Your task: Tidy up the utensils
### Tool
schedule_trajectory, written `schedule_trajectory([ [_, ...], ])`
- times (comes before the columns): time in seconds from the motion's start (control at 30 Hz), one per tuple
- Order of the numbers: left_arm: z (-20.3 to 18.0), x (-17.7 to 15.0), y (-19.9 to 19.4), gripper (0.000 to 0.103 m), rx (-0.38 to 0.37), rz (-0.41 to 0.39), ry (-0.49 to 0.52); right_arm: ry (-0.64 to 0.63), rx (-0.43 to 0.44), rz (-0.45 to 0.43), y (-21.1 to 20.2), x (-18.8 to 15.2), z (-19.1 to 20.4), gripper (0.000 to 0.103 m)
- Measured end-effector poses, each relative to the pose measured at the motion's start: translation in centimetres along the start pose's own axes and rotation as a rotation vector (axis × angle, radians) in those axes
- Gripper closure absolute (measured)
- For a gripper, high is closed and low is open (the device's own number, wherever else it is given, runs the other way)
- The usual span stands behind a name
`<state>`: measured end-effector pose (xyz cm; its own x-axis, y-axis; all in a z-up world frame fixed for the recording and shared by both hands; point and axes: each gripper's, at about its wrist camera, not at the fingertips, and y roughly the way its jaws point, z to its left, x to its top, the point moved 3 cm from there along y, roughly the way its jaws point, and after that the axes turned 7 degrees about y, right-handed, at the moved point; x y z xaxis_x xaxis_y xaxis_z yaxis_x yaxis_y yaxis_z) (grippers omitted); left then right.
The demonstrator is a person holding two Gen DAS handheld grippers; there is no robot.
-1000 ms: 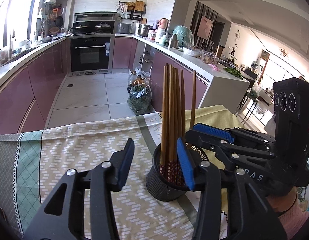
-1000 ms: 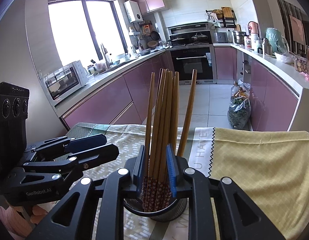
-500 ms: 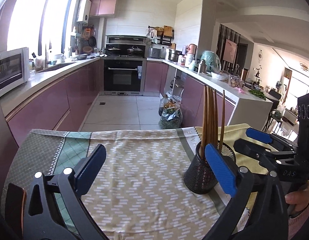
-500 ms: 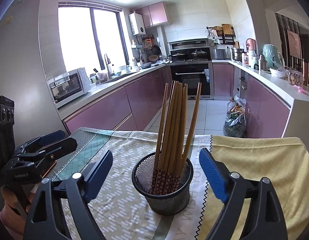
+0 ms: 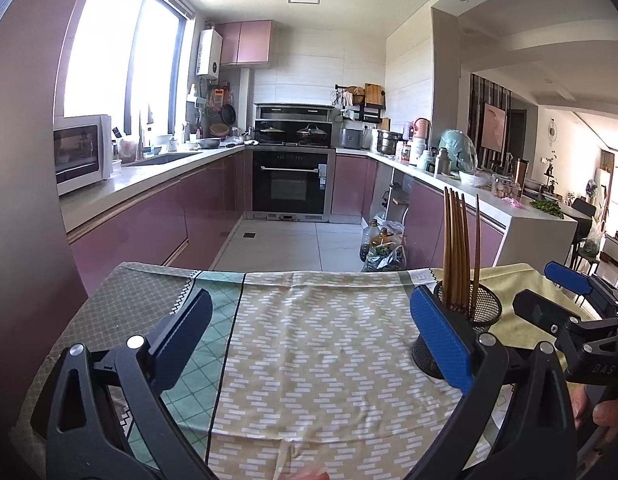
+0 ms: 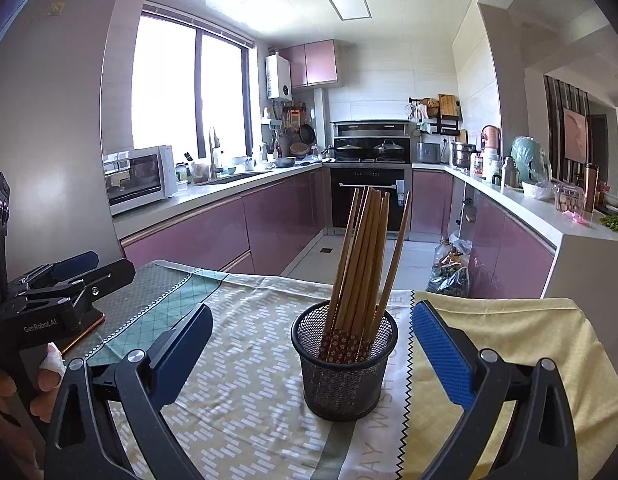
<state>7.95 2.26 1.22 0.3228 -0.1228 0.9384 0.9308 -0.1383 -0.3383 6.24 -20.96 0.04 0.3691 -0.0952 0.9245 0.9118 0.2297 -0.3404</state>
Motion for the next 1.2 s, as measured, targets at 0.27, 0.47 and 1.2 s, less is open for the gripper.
schedule_trajectory([
  [0.27, 0.0, -0.7, -2.9, 0.006, 0.039, -0.053, 0.009, 0.006, 0.001, -0.017, -1.1, -0.7, 0.4, 0.006],
  [0.47, -0.3, -0.9, -4.2, 0.006, 0.055, -0.067, 0.025, -0.012, -0.005, -0.041, -1.8, -0.9, 1.0, 0.006],
  [1.2, -0.4, -1.0, -6.2, 0.006, 0.072, -0.086, 0.028, -0.014, 0.008, -0.063, -2.9, -1.1, 1.9, 0.006],
])
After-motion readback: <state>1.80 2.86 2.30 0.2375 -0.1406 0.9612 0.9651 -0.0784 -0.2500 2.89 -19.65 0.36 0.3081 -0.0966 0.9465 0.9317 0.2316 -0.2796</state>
